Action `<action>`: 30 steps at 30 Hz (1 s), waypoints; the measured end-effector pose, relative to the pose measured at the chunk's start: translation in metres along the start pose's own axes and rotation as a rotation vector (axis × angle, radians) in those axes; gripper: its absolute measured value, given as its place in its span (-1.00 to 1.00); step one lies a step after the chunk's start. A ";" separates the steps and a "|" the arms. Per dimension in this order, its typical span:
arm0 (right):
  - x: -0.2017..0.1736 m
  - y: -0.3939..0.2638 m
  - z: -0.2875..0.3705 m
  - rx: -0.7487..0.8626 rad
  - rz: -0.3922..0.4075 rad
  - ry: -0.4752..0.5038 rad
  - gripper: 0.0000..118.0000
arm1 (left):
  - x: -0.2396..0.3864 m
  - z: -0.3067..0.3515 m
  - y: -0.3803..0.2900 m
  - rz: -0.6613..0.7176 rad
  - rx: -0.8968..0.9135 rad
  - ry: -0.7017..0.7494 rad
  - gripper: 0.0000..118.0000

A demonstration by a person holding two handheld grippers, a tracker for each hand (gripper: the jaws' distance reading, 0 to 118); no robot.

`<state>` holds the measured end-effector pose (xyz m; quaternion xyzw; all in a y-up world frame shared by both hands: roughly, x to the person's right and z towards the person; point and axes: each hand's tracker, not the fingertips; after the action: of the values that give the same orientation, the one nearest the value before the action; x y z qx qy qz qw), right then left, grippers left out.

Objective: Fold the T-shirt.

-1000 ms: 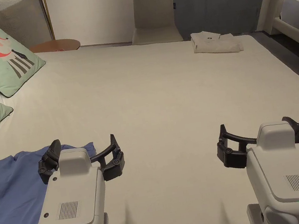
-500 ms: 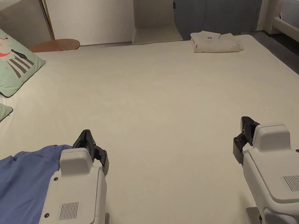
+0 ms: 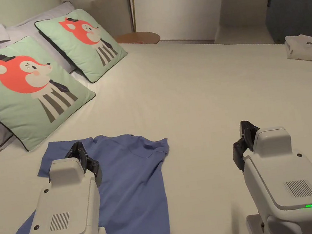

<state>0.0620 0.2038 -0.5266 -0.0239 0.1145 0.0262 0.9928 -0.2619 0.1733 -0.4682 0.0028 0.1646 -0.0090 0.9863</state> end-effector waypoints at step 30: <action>-0.040 -0.019 -0.036 -0.059 0.003 0.132 -0.99 | -0.010 -0.109 -0.055 0.039 -0.788 -0.133 0.63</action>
<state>0.0159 0.1810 -0.5517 -0.0547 0.1790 0.0293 0.9819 -0.3079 0.1196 -0.5685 -0.3732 0.0911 0.0735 0.9203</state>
